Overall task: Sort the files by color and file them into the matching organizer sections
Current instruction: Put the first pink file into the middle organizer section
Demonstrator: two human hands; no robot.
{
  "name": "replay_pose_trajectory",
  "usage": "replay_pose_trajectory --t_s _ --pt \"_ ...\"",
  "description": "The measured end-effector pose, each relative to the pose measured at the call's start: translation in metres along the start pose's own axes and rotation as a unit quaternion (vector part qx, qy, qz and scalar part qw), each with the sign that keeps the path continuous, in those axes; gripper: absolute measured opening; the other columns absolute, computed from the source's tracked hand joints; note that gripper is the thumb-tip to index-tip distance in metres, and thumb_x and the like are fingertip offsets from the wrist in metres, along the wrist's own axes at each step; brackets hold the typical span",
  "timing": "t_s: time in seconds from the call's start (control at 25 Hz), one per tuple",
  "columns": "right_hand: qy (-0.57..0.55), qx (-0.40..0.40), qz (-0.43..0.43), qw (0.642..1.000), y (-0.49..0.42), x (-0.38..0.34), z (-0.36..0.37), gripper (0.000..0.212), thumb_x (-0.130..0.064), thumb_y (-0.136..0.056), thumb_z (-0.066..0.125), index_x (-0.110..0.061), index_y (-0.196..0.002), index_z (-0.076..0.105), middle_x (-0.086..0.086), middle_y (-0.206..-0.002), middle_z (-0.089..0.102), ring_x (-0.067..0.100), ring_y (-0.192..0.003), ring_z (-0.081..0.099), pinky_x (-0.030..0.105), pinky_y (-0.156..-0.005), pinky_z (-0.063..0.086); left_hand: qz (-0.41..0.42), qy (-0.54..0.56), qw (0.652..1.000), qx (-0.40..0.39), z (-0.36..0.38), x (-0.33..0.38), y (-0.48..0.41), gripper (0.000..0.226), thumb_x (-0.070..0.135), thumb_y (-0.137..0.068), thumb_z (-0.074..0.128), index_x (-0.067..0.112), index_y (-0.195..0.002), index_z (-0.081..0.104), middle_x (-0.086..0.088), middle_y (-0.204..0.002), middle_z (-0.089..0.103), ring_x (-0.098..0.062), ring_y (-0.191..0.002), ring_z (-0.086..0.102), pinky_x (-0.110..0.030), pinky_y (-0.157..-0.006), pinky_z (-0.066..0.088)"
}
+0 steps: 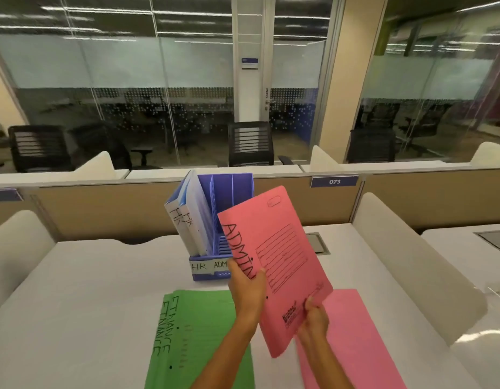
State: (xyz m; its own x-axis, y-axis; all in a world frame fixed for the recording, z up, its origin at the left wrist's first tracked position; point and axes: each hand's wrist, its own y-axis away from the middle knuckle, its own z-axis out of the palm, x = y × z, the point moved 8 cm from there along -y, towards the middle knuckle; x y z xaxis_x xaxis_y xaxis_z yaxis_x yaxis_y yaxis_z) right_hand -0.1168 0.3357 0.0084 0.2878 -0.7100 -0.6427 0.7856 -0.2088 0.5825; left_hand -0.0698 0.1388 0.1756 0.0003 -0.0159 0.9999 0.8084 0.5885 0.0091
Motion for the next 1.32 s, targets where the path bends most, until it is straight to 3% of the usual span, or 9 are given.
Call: replay_pose_trajectory --t_s 0.12,0.28,0.4,0.48,0.6,0.76,0.96,1.08,1.32 --pt "0.016 -0.065 -0.004 0.998 0.01 0.018 0.046 0.024 -0.008 -0.099 0.05 -0.002 -0.121 0.055 0.016 -0.099 0.068 0.031 -0.083 0.064 0.056 -0.09 0.052 0.019 -0.001 0.999 0.047 -0.028 0.025 -0.009 0.04 -0.003 -0.087 0.057 0.025 -0.112 0.043 0.014 -0.098 0.06 0.004 -0.08 0.061 -0.001 -0.059 0.047" --pt "0.15 -0.134 -0.006 0.98 0.019 0.038 0.097 0.03 -0.021 -0.102 0.046 0.003 -0.114 0.06 0.025 -0.115 0.066 0.033 -0.094 0.062 0.053 -0.092 0.052 0.059 -0.01 0.992 0.107 -0.064 0.051 -0.019 0.037 -0.002 -0.09 0.051 0.02 -0.118 0.041 0.004 -0.105 0.062 -0.013 -0.091 0.065 -0.034 -0.081 0.06" --pt "0.293 -0.18 -0.043 0.938 0.024 0.041 0.128 0.041 -0.038 -0.101 0.045 -0.002 -0.113 0.061 0.02 -0.117 0.067 0.029 -0.095 0.063 0.043 -0.079 0.053 0.09 -0.02 0.986 0.141 -0.087 0.062 -0.029 0.034 0.001 -0.092 0.052 0.02 -0.119 0.042 0.0 -0.112 0.063 -0.019 -0.096 0.064 -0.032 -0.082 0.057" --pt "0.377 -0.188 -0.098 0.902 0.023 0.036 0.149 0.042 -0.033 -0.1 0.049 -0.007 -0.132 0.049 0.015 -0.134 0.056 0.029 -0.11 0.057 0.044 -0.09 0.051 0.113 -0.022 0.978 0.173 -0.099 0.07 -0.037 0.031 0.001 -0.092 0.054 0.022 -0.111 0.042 -0.001 -0.112 0.063 -0.022 -0.097 0.061 -0.031 -0.081 0.051" --pt "0.535 -0.21 -0.231 0.785 0.019 0.027 0.185 0.057 -0.023 -0.096 0.057 -0.008 -0.146 0.034 0.014 -0.15 0.041 0.029 -0.134 0.043 0.043 -0.111 0.038 0.141 -0.014 0.969 0.202 -0.106 0.08 -0.051 0.031 -0.001 -0.091 0.054 0.024 -0.105 0.043 -0.002 -0.108 0.063 -0.023 -0.094 0.059 -0.029 -0.081 0.045" --pt "0.705 -0.226 -0.368 0.562 0.013 0.034 0.221 0.072 -0.033 -0.093 0.06 -0.012 -0.151 0.023 0.007 -0.159 0.024 0.023 -0.146 0.024 0.035 -0.12 0.024 0.171 -0.007 0.961 0.216 -0.1 0.087 -0.079 0.022 0.0 -0.094 0.052 0.013 -0.109 0.045 -0.012 -0.116 0.063 -0.026 -0.101 0.06 -0.02 -0.079 0.049" --pt "0.781 -0.255 -0.4 0.406 -0.007 0.066 0.234 0.077 -0.044 -0.094 0.053 -0.022 -0.154 0.011 0.009 -0.164 0.002 0.028 -0.151 0.002 0.041 -0.122 0.004 0.217 -0.006 0.95 0.225 -0.078 0.092 -0.128 0.026 0.002 -0.094 0.055 0.006 -0.118 0.047 -0.014 -0.119 0.062 -0.022 -0.102 0.058 0.005 -0.066 0.043" --pt "0.801 -0.251 -0.39 0.38 -0.021 0.081 0.226 0.075 -0.042 -0.096 0.049 -0.025 -0.155 0.005 0.009 -0.164 -0.002 0.031 -0.15 -0.002 0.044 -0.121 -0.006 0.235 -0.006 0.945 0.228 -0.065 0.087 -0.154 0.025 0.003 -0.093 0.057 0.009 -0.116 0.046 -0.011 -0.116 0.059 -0.023 -0.102 0.058 -0.002 -0.067 0.045" --pt "0.78 -0.242 -0.412 0.405 -0.033 0.092 0.222 0.081 -0.038 -0.094 0.055 -0.028 -0.154 0.001 0.007 -0.163 -0.006 0.032 -0.149 -0.011 0.03 -0.099 -0.038 0.233 -0.005 0.948 0.218 -0.044 0.062 -0.201 0.031 0.011 -0.095 0.057 0.02 -0.121 0.043 0.0 -0.119 0.055 -0.013 -0.105 0.055 -0.005 -0.069 0.049"
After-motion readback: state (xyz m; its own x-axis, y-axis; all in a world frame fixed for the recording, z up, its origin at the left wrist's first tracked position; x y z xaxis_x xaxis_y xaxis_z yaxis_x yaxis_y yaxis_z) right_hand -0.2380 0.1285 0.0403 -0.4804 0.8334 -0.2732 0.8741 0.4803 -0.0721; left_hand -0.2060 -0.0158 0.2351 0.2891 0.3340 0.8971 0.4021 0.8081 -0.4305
